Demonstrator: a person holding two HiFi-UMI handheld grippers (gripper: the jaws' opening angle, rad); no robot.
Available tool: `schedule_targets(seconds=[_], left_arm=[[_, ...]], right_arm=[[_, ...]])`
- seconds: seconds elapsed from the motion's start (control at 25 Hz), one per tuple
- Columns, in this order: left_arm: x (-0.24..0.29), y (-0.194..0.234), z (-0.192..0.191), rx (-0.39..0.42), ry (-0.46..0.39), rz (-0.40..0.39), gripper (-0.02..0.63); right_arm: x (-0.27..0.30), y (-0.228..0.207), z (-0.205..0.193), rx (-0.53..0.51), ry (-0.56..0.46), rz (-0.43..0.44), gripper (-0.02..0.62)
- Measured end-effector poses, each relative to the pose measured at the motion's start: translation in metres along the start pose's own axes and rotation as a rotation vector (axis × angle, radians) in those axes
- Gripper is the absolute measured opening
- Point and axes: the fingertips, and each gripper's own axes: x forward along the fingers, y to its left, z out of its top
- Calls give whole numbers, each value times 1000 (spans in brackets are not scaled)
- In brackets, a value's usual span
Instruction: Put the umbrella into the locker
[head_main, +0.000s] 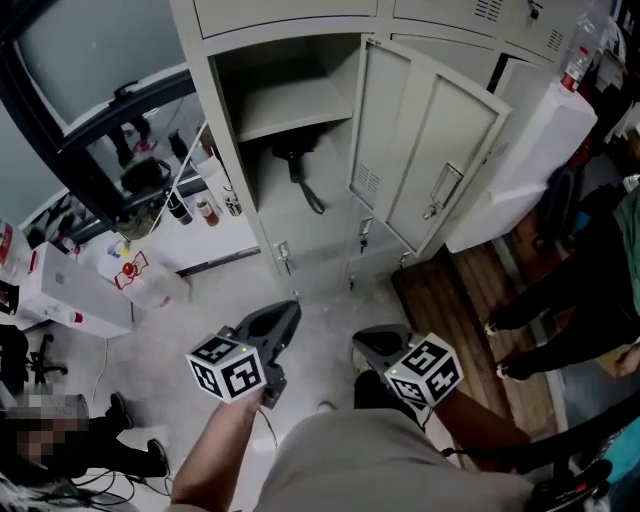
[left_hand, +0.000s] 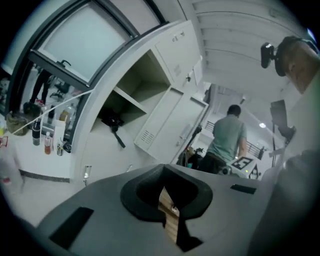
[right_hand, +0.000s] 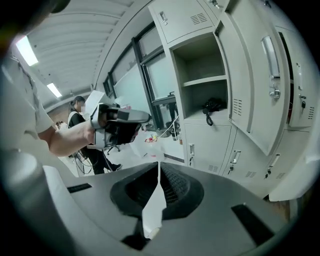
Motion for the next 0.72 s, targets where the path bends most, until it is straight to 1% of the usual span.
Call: schedule_targets(seconds=[0.12,0.2,0.28,0.36,0.48,0.56,0.72], left_arm=[[-26,-32,-33,64,74,-69,9],[-42,-49,-53,74,111,-104,10],[-55,-60,-71,64,131,-114,10],[-64,-71,-87,67,142,-109,9],[-75,-79,-104,126,164,-74,11],[-83,-81,-108,157,171,-56,9],[-97,-79,-110,144,159,-43,9]], right_arm=[[-3,15,-7,-13,-7,-1,18],[-4,26,-11,-29,-4,5,18],[-6,34,-17,-41,2,10,18],[-8,40,-21,-47,5,8,18],[-11,50,-21,-56,-6,16,18],[-12,60,-18,-73,-17,28,18],[-10,77,-13,-133,-21,43,18]])
